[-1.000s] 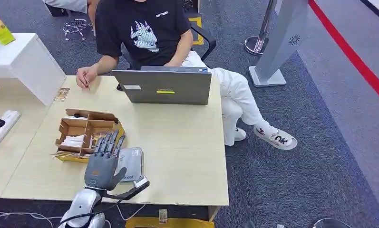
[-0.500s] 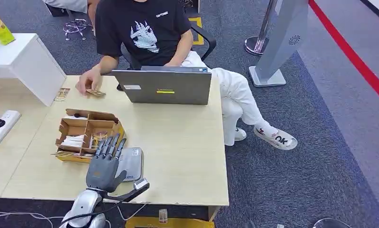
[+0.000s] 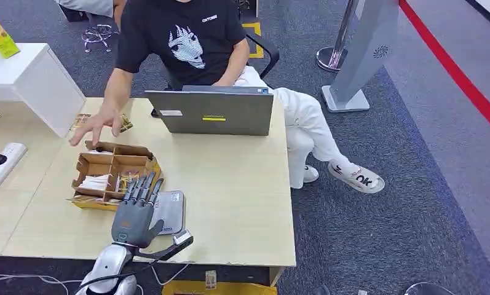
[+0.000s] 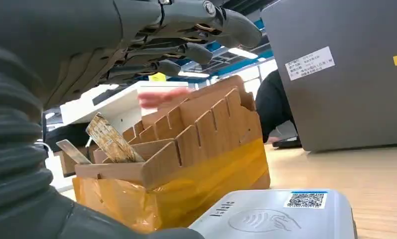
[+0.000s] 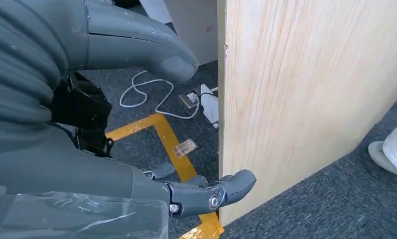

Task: Pass the card to the sensor for recognition and then transmit it.

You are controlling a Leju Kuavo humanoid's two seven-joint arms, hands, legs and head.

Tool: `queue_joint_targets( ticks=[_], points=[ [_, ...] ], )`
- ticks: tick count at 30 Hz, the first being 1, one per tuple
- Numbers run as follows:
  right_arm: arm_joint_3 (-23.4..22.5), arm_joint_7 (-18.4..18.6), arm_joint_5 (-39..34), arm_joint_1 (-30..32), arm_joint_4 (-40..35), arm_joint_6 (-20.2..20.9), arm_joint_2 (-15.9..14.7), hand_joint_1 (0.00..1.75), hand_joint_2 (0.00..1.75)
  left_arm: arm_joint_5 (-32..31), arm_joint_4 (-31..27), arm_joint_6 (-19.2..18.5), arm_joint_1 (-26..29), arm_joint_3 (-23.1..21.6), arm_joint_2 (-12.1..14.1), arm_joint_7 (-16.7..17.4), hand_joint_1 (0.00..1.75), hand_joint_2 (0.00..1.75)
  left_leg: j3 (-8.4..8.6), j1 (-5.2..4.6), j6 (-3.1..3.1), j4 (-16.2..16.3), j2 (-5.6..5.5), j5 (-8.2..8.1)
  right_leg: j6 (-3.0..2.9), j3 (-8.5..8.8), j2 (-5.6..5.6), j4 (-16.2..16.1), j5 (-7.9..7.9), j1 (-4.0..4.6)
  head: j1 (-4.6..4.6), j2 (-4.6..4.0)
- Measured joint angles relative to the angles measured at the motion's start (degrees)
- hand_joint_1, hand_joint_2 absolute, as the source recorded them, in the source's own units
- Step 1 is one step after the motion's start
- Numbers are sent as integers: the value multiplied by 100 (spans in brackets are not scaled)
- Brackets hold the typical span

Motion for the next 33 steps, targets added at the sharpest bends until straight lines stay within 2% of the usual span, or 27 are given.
queue_joint_targets(
  ticks=[33],
  points=[
    [0, 0, 0, 0, 0, 0, 0, 0, 175, 0, 4, 0, -7, 0, 2, 0, 0, 175, 0, 0, 0, 0, 0, 0, 0, 0, 0, 0, 0, 0, 0, 0]
  ],
)
